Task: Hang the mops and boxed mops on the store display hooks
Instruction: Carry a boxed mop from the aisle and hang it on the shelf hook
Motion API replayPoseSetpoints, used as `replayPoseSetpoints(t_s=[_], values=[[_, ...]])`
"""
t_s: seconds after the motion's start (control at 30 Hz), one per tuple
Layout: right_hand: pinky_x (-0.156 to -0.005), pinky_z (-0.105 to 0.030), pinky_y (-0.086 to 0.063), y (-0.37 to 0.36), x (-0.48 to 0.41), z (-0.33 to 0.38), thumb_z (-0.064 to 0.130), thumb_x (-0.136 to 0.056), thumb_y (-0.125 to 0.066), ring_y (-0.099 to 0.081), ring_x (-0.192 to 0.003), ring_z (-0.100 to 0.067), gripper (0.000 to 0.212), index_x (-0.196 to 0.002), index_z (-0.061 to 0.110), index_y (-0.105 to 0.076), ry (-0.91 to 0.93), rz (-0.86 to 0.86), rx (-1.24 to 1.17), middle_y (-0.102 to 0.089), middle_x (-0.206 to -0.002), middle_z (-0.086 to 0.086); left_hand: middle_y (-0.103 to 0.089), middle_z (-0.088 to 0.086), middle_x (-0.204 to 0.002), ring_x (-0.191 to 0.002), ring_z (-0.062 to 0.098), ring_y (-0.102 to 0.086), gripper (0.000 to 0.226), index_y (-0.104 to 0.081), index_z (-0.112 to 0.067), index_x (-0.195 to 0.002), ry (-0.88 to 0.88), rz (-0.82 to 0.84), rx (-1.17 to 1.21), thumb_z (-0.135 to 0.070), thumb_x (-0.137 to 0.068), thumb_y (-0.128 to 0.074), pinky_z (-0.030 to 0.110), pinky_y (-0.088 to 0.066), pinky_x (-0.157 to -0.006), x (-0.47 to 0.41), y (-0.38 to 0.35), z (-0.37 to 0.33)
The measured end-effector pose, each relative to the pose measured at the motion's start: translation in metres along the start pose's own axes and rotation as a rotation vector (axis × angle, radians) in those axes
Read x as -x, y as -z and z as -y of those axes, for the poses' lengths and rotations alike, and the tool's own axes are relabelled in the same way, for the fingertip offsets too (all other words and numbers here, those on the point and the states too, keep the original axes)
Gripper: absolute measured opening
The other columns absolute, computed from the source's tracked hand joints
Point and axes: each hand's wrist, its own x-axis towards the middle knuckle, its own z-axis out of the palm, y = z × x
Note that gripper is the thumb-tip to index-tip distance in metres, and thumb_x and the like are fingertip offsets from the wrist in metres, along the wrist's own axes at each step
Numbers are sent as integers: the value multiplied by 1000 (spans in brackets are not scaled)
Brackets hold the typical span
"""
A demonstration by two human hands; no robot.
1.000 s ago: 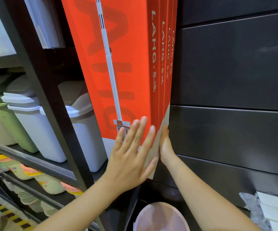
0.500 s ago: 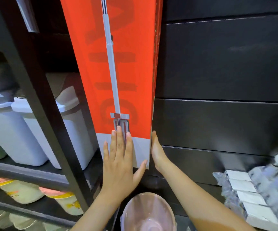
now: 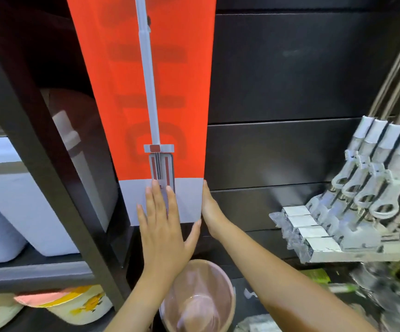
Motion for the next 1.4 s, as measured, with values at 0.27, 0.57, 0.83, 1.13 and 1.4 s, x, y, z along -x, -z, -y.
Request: replayPoseSetpoints(t_s=[0.27, 0.57, 0.83, 1.13, 1.4], values=[[-121, -36, -12, 100, 70, -73, 48, -102, -34, -11, -151, -20, 68, -156, 14, -11, 56, -329, 631, -9, -164, -5, -21, 18, -160, -149, 30, -14, 80, -28, -4, -151, -168, 248, 53, -50, -87, -40, 50, -14, -117, 35, -7, -59], [-122, -43, -7, 314, 157, -134, 60, -96, -35, -2, -150, -33, 87, -155, 7, -1, -225, -615, 1000, -3, -163, -16, -24, 21, -157, -147, 37, -21, 95, -37, -4, -148, -151, 645, -15, -64, -79, -61, 54, -26, -115, 58, -56, -210], [-121, -44, -14, 494, 221, -115, 56, -96, -41, -11, -148, -35, 86, -154, 2, -6, -242, -722, 815, -11, -161, -18, 10, 17, -162, -150, 34, 11, 92, 2, -9, -156, -135, 856, -62, -68, -93, -32, 48, -4, -121, 52, -88, -382], [-121, -46, -17, 590, 233, -65, 53, -97, -43, -14, -148, -34, 84, -154, 3, -7, -121, -763, 700, -15, -161, -17, 8, 14, -163, -150, 31, 9, 89, 3, -11, -156, -50, 785, 43, -69, -94, -25, 46, -5, -121, 11, -88, -463], [-120, -42, -19, 615, 192, -18, 53, -97, -43, -13, -149, -29, 81, -155, 7, -10, 12, -731, 786, -13, -162, -12, 2, 10, -164, -151, 28, 3, 94, 1, -13, -156, -33, 714, 142, -74, -89, -23, 47, -11, -121, -68, -107, -477]])
